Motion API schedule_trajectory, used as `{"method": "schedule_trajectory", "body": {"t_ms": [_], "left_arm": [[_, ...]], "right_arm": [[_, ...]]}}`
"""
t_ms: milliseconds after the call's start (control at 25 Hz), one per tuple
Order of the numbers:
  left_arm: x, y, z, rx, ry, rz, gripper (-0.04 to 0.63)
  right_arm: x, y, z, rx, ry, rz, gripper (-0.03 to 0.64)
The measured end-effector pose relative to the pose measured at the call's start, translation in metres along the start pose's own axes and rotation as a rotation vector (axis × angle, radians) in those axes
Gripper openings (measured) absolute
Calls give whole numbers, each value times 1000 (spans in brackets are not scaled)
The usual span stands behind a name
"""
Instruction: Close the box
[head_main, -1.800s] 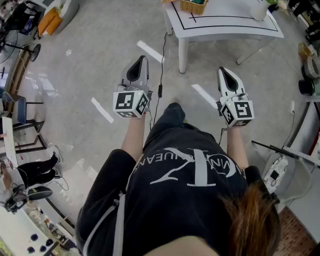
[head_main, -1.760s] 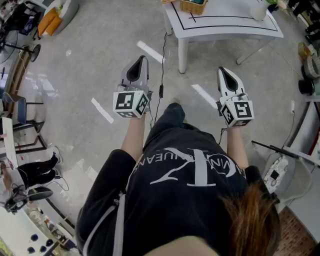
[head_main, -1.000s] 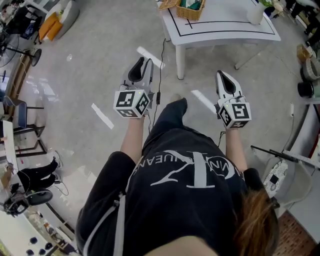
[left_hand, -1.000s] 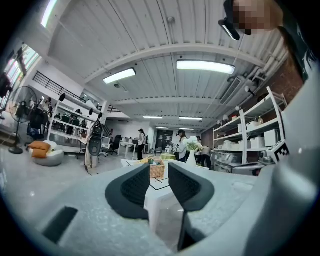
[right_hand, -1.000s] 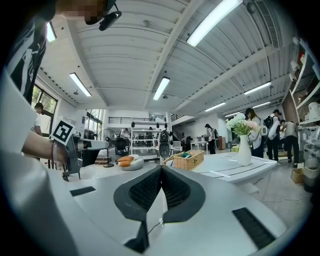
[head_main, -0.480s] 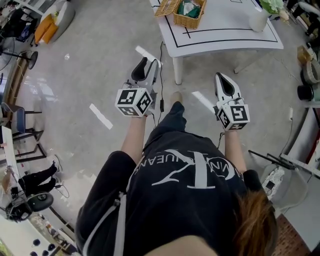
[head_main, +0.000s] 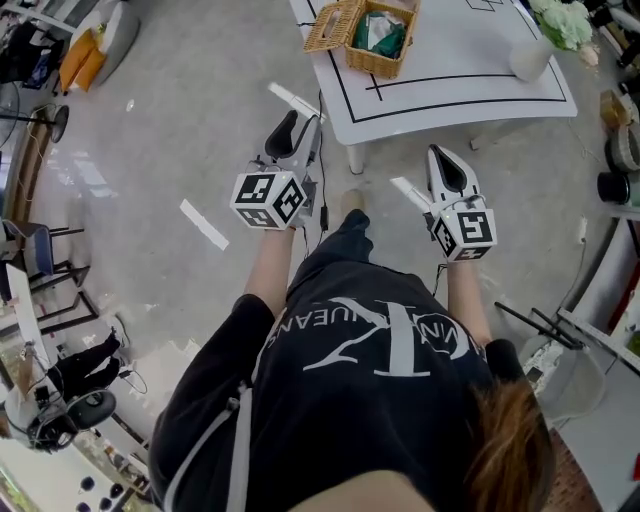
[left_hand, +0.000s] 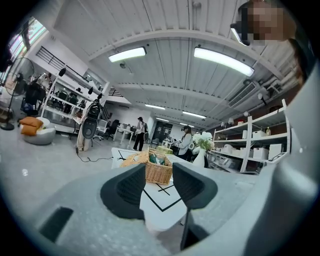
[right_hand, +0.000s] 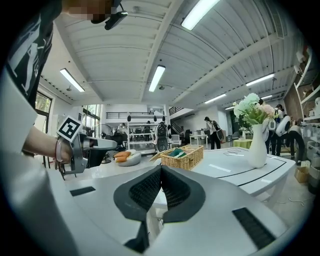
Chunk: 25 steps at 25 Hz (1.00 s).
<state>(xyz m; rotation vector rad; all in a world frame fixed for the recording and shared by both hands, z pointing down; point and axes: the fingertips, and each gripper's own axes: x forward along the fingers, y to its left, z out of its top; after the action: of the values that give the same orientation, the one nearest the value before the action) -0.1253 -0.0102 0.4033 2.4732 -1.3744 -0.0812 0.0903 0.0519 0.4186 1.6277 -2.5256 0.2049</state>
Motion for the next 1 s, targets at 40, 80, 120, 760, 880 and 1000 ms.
{"method": "schedule_trajectory", "body": {"t_ms": [40,80,120,760,880,1000], "left_arm": [[7,3,1,-4,4,-3,166],[15,6,1,-8,10,-5,166],[22,10,0,-12,15,-7,166],[138,69,-11,-180,72,-38,166],[149,71,-19,-261,80,-51,170],[158,72,-26,-375,76,-72,176]], "right_arm": [[7,-4,1,1,3,-2,-3],[14,-7,2,2,7,-3,-3],[21,-11,3,3,11,-4,-3],[130,-70,7,0,76,-39,-3],[141,-74,7,5,78,-42,-3],[148,-76,4,2,96,-38,-3]]}}
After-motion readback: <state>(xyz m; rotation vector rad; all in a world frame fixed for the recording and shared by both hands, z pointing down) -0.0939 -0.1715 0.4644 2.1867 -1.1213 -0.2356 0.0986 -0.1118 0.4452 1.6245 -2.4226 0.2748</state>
